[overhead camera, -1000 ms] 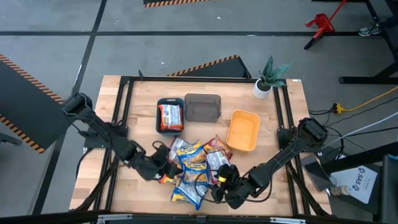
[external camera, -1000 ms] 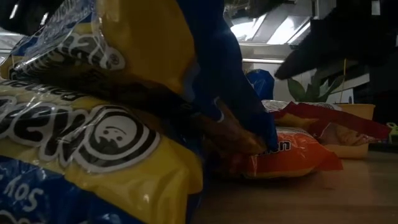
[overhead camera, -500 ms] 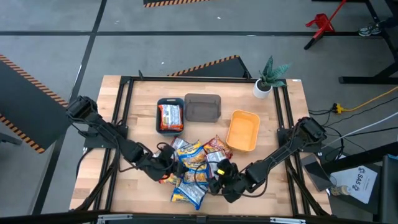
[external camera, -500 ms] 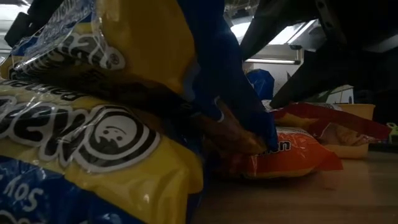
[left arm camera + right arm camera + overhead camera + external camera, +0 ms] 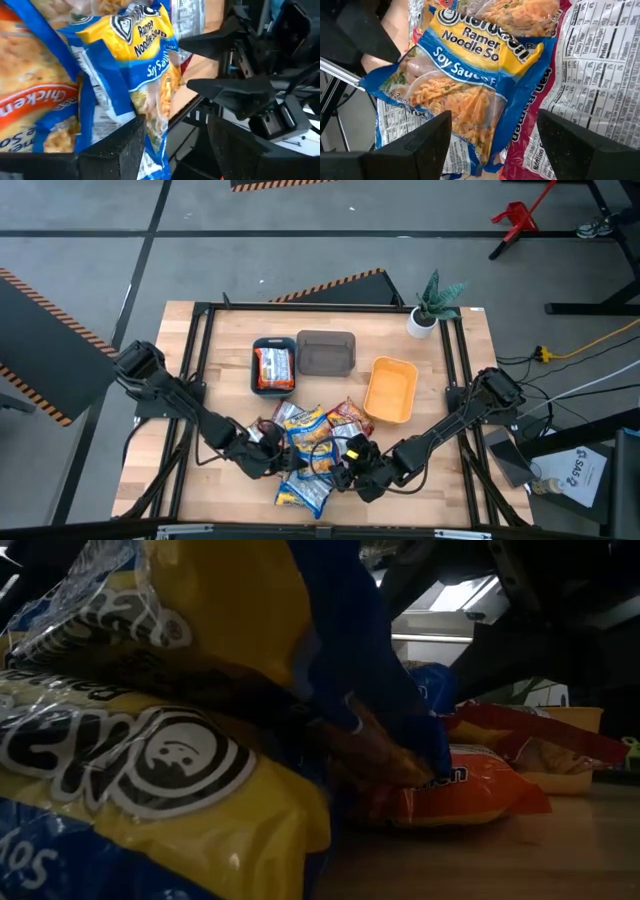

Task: Sort Maruchan noodles
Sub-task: Put the blue noodle pack into the black transparent bin

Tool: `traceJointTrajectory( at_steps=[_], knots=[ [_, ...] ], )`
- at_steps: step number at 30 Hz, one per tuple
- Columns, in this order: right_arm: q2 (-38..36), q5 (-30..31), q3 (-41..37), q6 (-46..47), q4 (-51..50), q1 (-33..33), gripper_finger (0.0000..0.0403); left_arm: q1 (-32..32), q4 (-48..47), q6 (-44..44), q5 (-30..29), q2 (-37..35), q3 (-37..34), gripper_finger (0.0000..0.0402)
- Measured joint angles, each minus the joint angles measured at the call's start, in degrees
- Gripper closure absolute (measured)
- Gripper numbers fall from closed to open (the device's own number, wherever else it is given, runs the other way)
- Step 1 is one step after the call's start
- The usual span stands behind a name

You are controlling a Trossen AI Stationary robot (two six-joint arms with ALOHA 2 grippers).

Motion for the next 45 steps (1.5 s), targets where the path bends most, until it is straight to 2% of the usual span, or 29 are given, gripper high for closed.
traceJointTrajectory(
  at_steps=[11,30,34,38,45],
  knots=[
    [0.52,-1.54,-0.04,-0.09,-0.04,0.09,0.0125,-0.1,2.73,1.49,-0.02,1.75,0.0,0.0194],
    [0.52,-1.45,-0.04,0.0,0.03,-0.35,0.0125,0.0,1.53,1.57,1.7,1.75,0.0,0.0194],
    [0.52,-1.88,-0.04,0.0,0.03,-0.35,0.0125,0.74,1.25,2.45,6.22,1.75,0.0,0.0194],
    [1.0,-2.39,0.02,0.0,-0.13,-0.37,0.0125,1.0,1.29,1.66,6.04,1.75,0.0,0.0194],
    [1.92,-2.86,0.07,0.67,0.08,-0.66,0.0125,1.85,-0.98,2.99,11.2,-0.41,0.03,0.0195]
  ],
)
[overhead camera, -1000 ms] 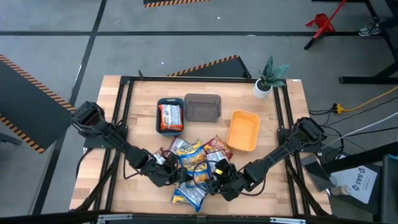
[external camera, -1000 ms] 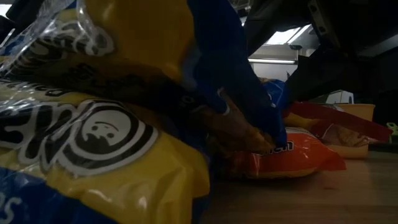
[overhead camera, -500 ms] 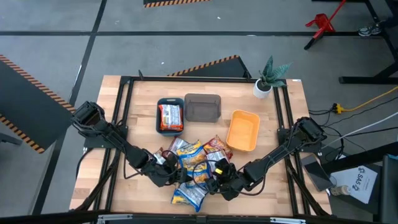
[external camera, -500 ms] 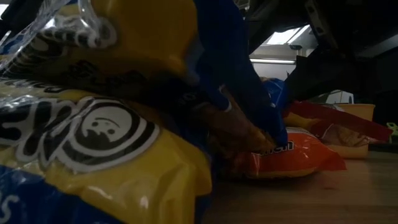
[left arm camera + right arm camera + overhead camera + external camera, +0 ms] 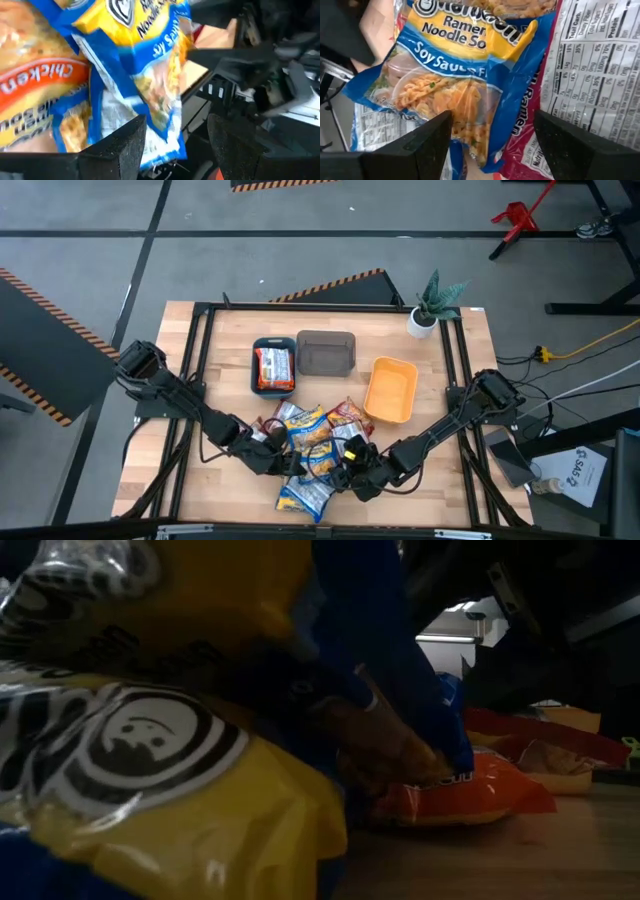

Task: Sort Maruchan noodles
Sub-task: Put the blue noodle pack into the black transparent bin

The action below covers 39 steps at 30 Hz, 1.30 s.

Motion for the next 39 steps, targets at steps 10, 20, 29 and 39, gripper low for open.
traceJointTrajectory(
  at_steps=[10,20,29,39],
  knots=[
    [0.0,-1.05,0.0,-1.65,0.45,-1.09,0.0125,-1.79,-4.16,-6.97,-3.13,0.85,0.0,0.0195],
    [0.0,-2.79,-0.04,-6.23,4.92,-2.96,0.0125,1.06,-3.26,-6.17,-3.11,3.78,0.0,0.0195],
    [0.0,-4.84,-0.11,-9.95,6.85,-4.17,0.0125,2.39,-2.29,-4.73,-6.47,4.28,0.0,0.0197],
    [0.02,-5.93,-0.13,-11.63,7.18,-4.46,0.0125,4.05,2.68,-1.74,-6.22,4.23,-0.05,0.0219]
  ],
)
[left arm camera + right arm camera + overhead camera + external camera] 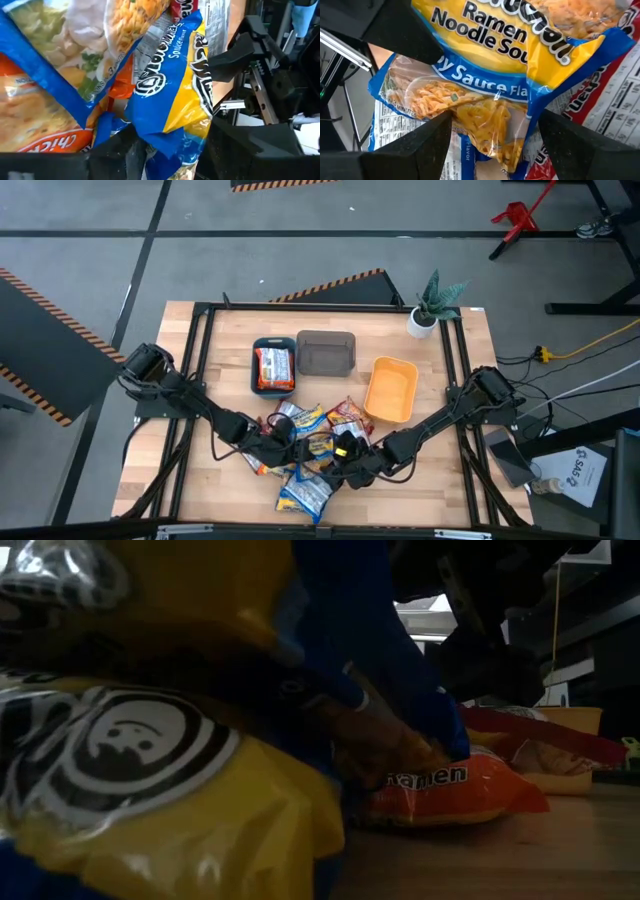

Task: Sort Maruchan noodles
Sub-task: Put the blue noodle pack into the black transparent bin

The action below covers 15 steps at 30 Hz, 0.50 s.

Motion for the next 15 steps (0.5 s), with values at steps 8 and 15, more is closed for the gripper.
traceJointTrajectory(
  at_steps=[8,15],
  knots=[
    [-0.04,-0.14,0.0,-1.67,0.01,-0.03,0.0125,0.0,0.99,-0.2,-0.03,0.0,0.0,0.0265],
    [-1.85,-1.13,0.0,-3.52,-1.93,-0.09,0.0125,-0.05,2.38,-0.49,0.31,-0.26,-0.02,0.0298]
  ],
)
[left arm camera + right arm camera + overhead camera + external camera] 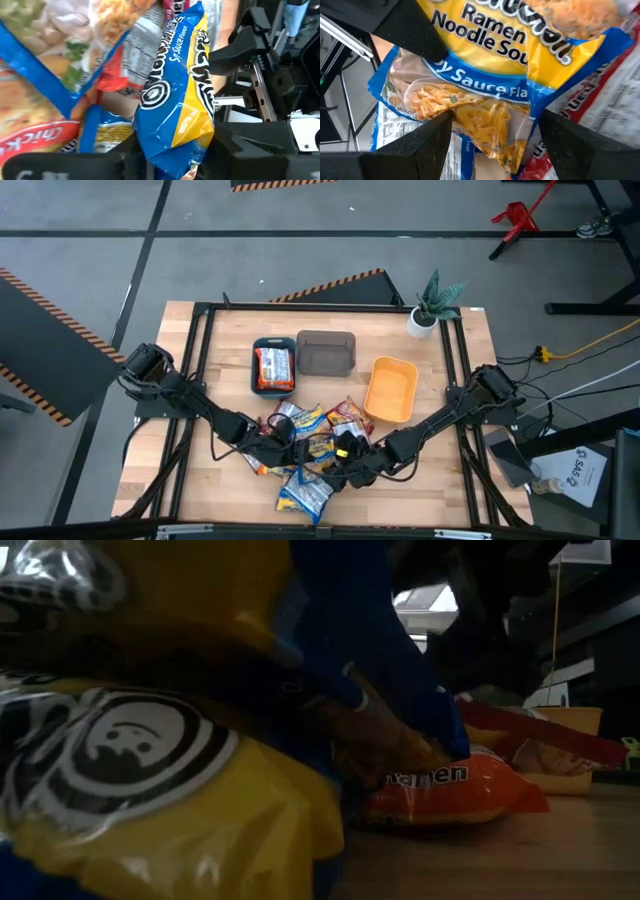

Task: Sort Maruchan noodles
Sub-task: Put the blue noodle pack into the black transparent bin

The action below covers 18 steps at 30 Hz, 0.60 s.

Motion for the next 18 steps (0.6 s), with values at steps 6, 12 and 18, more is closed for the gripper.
traceJointTrajectory(
  at_steps=[6,12,18],
  knots=[
    [-7.09,4.2,0.02,-1.02,-7.94,0.07,0.0125,0.65,0.91,1.35,-2.38,-2.79,0.02,0.0302],
    [-16.51,10.13,0.15,-2.68,-14.99,0.04,0.0125,2.93,0.24,6.11,-4.27,-6.87,0.05,0.0303],
    [-24.42,17.34,0.15,-3.24,-24.37,0.04,0.0125,7.41,-0.22,13.64,-5.33,-10.64,0.07,0.0303]
  ],
)
